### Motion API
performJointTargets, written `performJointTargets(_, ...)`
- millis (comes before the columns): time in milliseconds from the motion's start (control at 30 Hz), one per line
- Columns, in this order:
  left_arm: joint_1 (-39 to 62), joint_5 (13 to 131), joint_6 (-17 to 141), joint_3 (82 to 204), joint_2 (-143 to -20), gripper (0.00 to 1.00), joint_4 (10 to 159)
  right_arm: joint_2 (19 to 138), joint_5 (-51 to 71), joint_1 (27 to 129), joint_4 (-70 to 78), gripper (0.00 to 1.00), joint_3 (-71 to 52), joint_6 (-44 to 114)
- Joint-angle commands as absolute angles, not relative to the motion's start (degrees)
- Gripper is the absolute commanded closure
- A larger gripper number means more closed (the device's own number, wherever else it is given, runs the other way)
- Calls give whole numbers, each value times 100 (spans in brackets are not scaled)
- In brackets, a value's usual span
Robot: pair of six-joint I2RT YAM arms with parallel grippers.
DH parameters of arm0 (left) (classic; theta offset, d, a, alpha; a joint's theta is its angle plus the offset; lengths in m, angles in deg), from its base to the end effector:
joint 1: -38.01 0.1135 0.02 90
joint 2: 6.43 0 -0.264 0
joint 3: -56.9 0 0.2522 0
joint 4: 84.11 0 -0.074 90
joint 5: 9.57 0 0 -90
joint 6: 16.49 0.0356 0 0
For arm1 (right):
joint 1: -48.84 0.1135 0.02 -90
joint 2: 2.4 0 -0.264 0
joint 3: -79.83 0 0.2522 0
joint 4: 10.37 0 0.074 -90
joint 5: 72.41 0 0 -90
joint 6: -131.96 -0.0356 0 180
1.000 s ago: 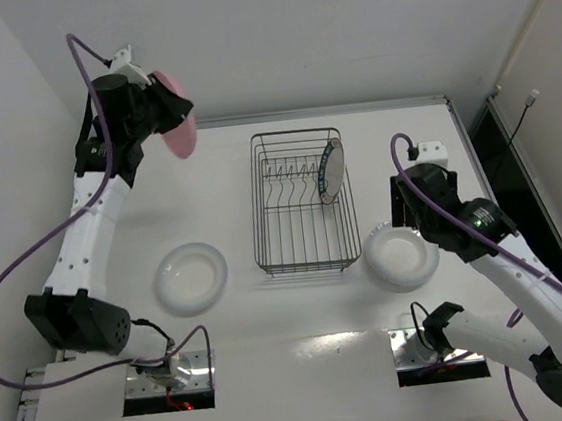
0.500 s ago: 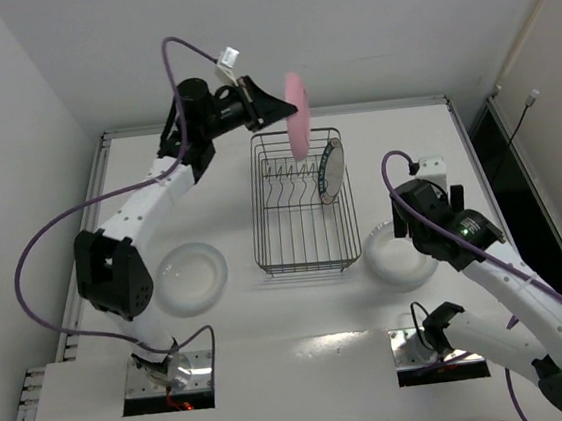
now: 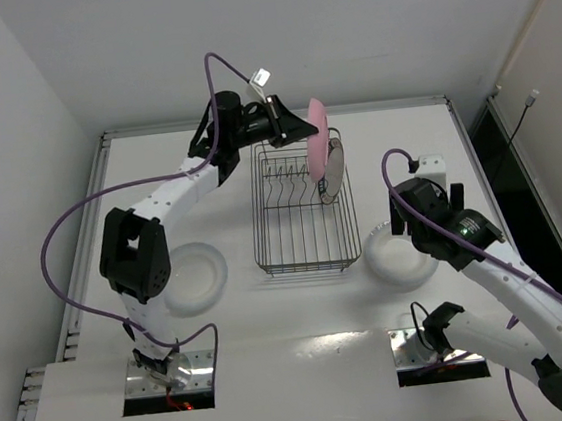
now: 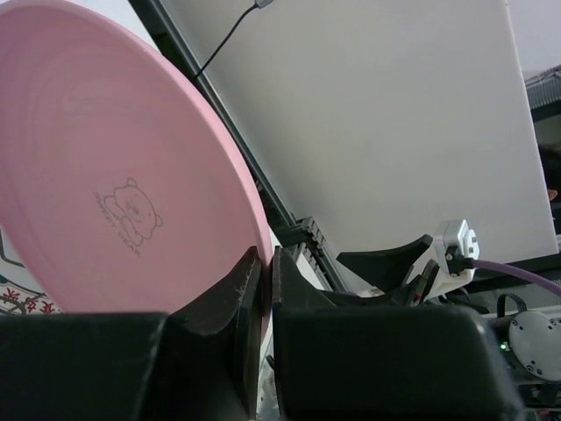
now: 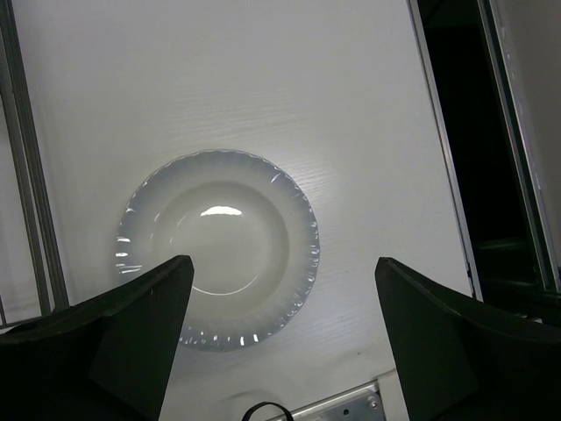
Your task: Load the plates into the dish rack
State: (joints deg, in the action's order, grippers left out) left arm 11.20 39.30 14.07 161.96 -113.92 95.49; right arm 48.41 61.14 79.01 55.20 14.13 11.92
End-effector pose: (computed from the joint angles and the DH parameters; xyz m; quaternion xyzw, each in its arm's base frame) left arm 0.3929 -0.2248 0.3496 0.0419 0.7189 -0.6270 0.2972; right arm 0.1508 0.0593 0.3057 0.1238 0.8747 -0.1455 0.4455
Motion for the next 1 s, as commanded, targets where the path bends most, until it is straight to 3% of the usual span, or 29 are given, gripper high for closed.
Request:
performJointTargets(0,997,3868,1427,16198,-11445,100,10173,4744,6232,7889,5270,17,1456,1155)
performJointTargets(667,892,4457,1690,15854,-11929,100,9875,4744,6180,7889,5270,13,1457,1155)
performJointTargets(733,831,4457,1786,15960,-11990,82,9708,4744,6180,7889,5270,12,1457,1155)
performJointTargets(767,830,4509,1883,16030,-11990,69,9602,4744,6180,7889,5270,12,1457,1155)
performJointTargets(800,778,4579,1936,16178,-11990,47,9401,4744,6180,7889,5270,12,1457,1155)
performJointTargets(867,707,4632,2120,16363,-11990,30,9181,4744,6127,7889,5270,12,1457,1155)
performJointTargets(900,638,4702,2173,16573,-11938,6,9005,4744,6127,7889,5270,12,1457,1207)
performJointTargets(933,585,4703,2174,16671,-11937,0,8951,4796,6127,7889,5270,12,1457,1208)
performJointTargets(967,584,4703,2226,16794,-11877,0,8881,4796,6127,7889,5270,12,1457,1208)
